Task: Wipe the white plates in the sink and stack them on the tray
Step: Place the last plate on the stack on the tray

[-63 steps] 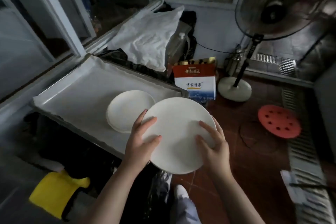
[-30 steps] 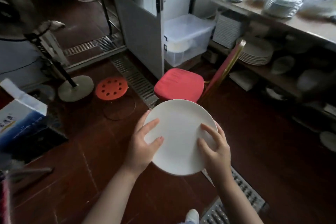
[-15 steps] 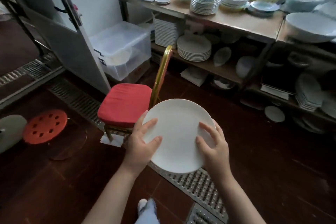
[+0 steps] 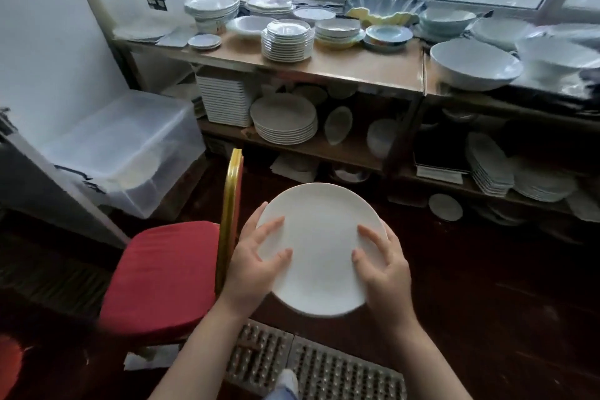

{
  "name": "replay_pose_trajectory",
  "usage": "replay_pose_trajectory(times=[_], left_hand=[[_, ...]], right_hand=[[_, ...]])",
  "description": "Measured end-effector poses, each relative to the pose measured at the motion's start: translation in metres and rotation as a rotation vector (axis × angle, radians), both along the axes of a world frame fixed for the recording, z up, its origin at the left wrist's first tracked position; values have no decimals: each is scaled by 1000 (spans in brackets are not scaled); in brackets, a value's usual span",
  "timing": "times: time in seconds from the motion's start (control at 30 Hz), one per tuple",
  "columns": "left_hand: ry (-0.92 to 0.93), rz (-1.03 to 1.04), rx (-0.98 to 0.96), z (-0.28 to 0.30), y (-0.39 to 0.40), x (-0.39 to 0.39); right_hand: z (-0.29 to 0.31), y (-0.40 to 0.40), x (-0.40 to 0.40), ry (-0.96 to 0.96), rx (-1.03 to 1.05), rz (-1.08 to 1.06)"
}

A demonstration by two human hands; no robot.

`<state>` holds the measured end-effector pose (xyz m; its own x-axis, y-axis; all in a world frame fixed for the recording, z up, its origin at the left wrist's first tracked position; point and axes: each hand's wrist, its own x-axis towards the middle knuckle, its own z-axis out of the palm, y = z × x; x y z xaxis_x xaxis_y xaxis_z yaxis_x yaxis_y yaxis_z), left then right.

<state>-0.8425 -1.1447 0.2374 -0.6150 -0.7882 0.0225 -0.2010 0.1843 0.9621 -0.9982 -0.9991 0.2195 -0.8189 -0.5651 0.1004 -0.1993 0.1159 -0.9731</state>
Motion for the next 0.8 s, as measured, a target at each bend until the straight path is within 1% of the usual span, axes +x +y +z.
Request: replay_pose_trajectory(times=[0.2,0.53,0.67,0.8], left_hand=[[16,-86,-6,4,-74,-52],[18,-134,26,-1,-138,-134],[1,-136,22,-8,-169,-183],[12,-93,18,-14,-201,-240]], right_hand=[[2,-64,-40,-14,-35,-76],[0,-122,-113,38,2,-143],[-6,-152,-161,15,26,-126],[-8,-188,-225,36,42,-99]])
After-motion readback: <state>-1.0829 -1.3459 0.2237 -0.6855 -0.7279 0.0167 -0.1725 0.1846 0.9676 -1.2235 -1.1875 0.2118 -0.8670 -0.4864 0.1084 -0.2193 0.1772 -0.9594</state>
